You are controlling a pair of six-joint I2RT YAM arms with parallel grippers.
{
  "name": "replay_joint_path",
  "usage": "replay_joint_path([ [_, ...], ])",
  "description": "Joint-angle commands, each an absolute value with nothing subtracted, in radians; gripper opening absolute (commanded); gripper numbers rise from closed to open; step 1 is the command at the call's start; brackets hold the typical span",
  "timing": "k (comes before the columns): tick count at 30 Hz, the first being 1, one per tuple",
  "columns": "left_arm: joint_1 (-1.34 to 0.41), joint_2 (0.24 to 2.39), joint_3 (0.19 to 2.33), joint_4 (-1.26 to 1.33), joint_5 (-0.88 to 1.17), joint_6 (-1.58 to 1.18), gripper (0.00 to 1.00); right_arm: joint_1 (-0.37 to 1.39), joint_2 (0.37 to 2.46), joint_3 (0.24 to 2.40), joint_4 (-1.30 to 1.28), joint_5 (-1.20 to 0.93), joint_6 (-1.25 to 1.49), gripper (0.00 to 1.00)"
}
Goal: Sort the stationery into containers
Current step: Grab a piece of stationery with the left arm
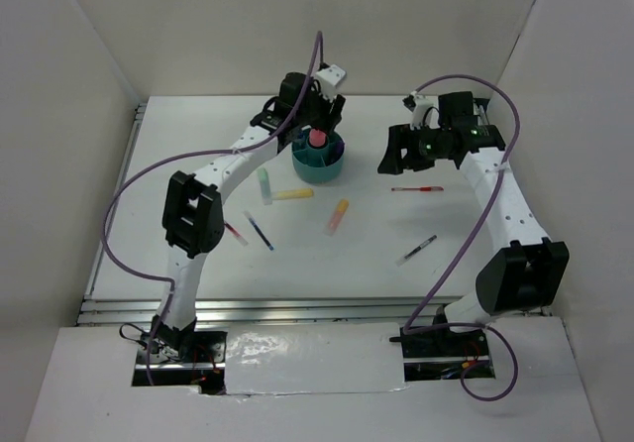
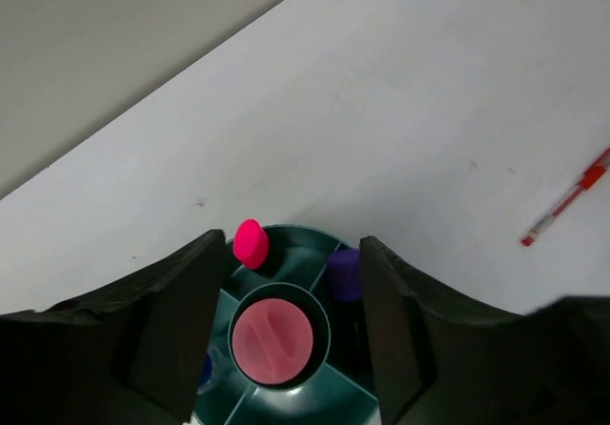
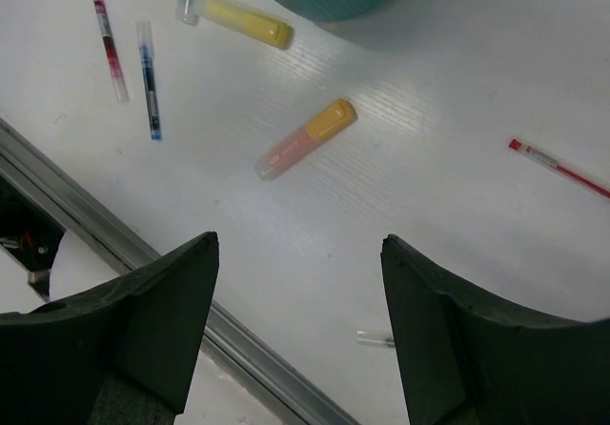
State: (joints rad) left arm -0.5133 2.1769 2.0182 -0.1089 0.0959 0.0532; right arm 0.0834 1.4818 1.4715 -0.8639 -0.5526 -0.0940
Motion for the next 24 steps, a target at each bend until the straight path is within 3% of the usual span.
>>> replay_joint_path([
  [1, -0.480, 2.025, 1.993, -0.028, 0.182, -0.093, 0.71, 0.129, 1.538, 1.482, -0.729, -0.561, -0.031, 0.75],
  [5, -0.425, 1.930, 1.922, -0.035, 0.313, -0.176, 0.81, 0.169, 1.643, 1.563, -0.686, -0.606, -0.043, 0.73],
  [12, -0.302, 1.706, 1.697, -0.044, 0.416, -0.238, 0.81, 0.176, 1.922, 1.779, -0.704, -0.681, -0.020, 0.73],
  [18, -0.233, 1.530, 1.485, -0.029, 0.448, -0.241, 0.80, 0.201, 2.046, 1.911, -0.700, -0.608, -0.002, 0.78],
  [24, -0.175, 1.439, 1.362, -0.028, 0.540, -0.232, 0.76, 0.207, 2.034, 1.900, -0.563, -0.575, -0.012, 0.67],
])
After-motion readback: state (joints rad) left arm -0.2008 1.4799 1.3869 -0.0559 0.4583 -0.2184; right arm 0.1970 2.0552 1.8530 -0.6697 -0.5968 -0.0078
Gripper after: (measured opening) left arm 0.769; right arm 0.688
